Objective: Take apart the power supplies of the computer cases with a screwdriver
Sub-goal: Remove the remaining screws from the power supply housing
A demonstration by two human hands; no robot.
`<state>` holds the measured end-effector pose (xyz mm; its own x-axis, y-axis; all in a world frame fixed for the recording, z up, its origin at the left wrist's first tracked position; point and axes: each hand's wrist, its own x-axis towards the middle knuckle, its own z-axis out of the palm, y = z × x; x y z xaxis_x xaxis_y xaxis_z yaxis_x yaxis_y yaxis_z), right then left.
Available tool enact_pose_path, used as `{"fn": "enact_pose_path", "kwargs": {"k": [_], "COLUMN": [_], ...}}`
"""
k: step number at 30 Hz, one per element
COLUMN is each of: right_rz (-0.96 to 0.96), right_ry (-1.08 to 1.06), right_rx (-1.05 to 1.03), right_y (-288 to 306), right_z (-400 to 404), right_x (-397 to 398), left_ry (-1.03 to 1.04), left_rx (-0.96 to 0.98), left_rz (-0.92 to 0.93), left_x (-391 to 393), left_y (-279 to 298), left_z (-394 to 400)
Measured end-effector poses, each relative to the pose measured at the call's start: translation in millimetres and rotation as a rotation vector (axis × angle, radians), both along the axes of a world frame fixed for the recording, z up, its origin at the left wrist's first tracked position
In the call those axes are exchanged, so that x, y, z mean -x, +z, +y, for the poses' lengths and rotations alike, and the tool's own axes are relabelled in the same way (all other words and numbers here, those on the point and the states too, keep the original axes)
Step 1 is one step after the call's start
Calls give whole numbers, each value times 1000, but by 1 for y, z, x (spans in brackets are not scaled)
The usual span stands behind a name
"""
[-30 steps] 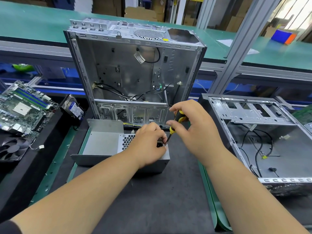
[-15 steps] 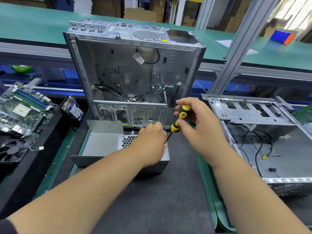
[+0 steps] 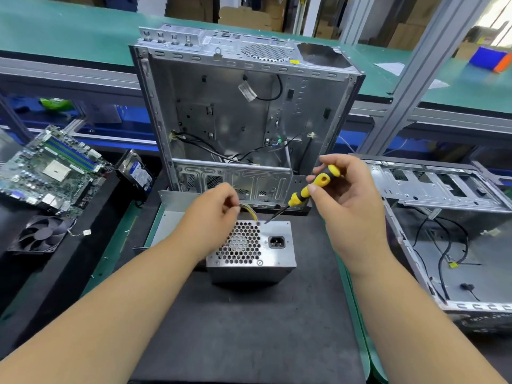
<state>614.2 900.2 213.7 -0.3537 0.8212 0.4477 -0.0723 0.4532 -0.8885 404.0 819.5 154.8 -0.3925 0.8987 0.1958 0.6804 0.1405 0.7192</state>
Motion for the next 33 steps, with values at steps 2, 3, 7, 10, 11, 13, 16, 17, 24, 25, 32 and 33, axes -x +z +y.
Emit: {"fn": "enact_pose_path", "kwargs": {"k": [2, 3, 7, 10, 11, 13, 16, 17, 24, 25, 32, 33], "right_rz": [-9, -15, -41, -21, -7, 7, 8, 13, -13, -12, -33, -41], "right_ry": [16, 25, 50, 64, 66, 66, 66, 66, 60, 59, 85, 85], "right_rx": [8, 14, 16, 9, 12, 16, 20, 22, 8, 9, -21, -28], "right_y": [-4, -5, -9, -7, -6, -6, -7, -6, -9, -9, -9, -9], "right_z": [-4, -6, -13, -15, -15, -16, -18, -19, -24, -25, -32, -33], "right_x": [9, 14, 32, 44, 47, 51, 54, 54, 67, 70, 91, 93], "left_ry": [104, 168, 328, 320, 312, 317, 453, 506, 582, 559, 555, 565], "left_rx": [7, 34, 240, 283, 292, 301, 306, 344, 699, 742, 740, 719], "left_rz": [-52, -82, -122, -203, -202, -120, 26, 73, 47, 31, -104, -104], "left_x": [22, 34, 73, 83, 85, 93, 120, 134, 202, 201, 182, 181], "left_y": [-4, -7, -22, -31, -33, -35, -35, -34, -50, -53, -86, -89], "left_z": [-12, -18, -39, -48, -50, -53, -64, -71, -127, -131, -152, -153]}}
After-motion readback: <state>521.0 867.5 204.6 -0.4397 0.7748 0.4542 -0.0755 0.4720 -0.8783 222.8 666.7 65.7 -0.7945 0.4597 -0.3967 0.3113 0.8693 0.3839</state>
